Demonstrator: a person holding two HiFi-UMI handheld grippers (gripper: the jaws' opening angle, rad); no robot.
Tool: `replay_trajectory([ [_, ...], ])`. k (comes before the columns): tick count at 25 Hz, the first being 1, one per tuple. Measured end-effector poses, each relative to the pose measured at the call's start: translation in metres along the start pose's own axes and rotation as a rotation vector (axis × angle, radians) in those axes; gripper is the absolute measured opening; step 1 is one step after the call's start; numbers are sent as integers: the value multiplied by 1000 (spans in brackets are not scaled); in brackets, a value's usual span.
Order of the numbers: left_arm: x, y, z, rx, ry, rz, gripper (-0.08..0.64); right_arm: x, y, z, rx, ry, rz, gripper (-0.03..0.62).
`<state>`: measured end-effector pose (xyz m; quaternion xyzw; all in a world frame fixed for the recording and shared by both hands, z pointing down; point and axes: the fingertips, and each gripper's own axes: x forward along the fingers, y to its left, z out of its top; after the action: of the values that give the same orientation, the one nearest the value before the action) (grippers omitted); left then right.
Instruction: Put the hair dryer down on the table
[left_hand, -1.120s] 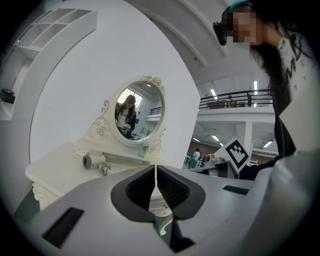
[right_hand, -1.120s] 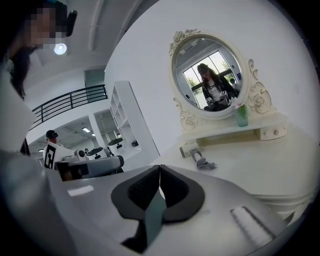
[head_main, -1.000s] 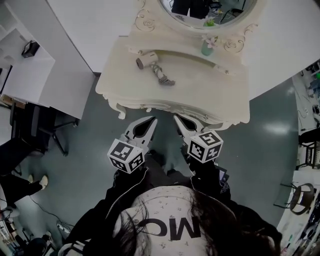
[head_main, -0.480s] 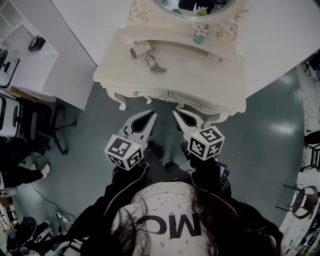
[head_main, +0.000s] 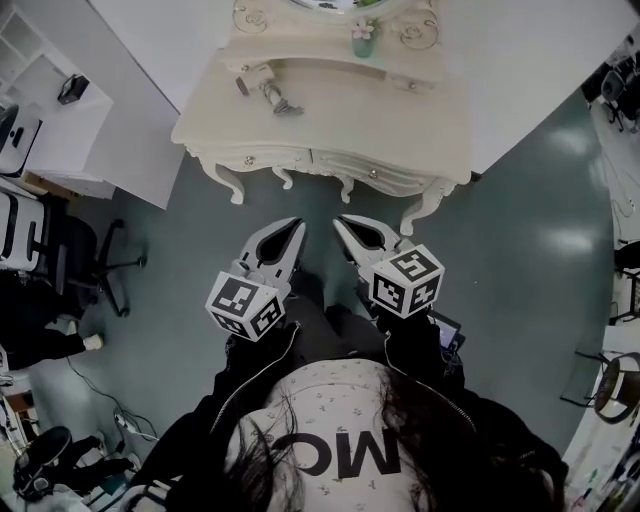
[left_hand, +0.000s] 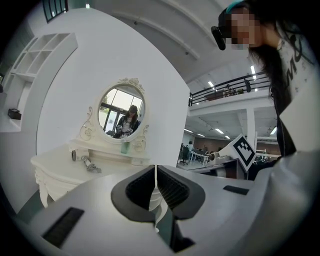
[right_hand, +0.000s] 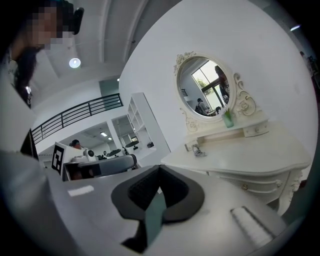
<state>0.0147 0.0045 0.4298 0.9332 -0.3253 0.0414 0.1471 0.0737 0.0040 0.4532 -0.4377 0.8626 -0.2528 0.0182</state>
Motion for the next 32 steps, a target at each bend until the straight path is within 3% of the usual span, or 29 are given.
replay_trajectory([
  [11, -27, -58, -15, 29, 6, 10, -6, -44, 27, -22, -23, 10, 55, 9],
  [32, -60, -51, -13, 29, -27, 49, -6, -31, 58, -37, -87, 64, 99, 9],
])
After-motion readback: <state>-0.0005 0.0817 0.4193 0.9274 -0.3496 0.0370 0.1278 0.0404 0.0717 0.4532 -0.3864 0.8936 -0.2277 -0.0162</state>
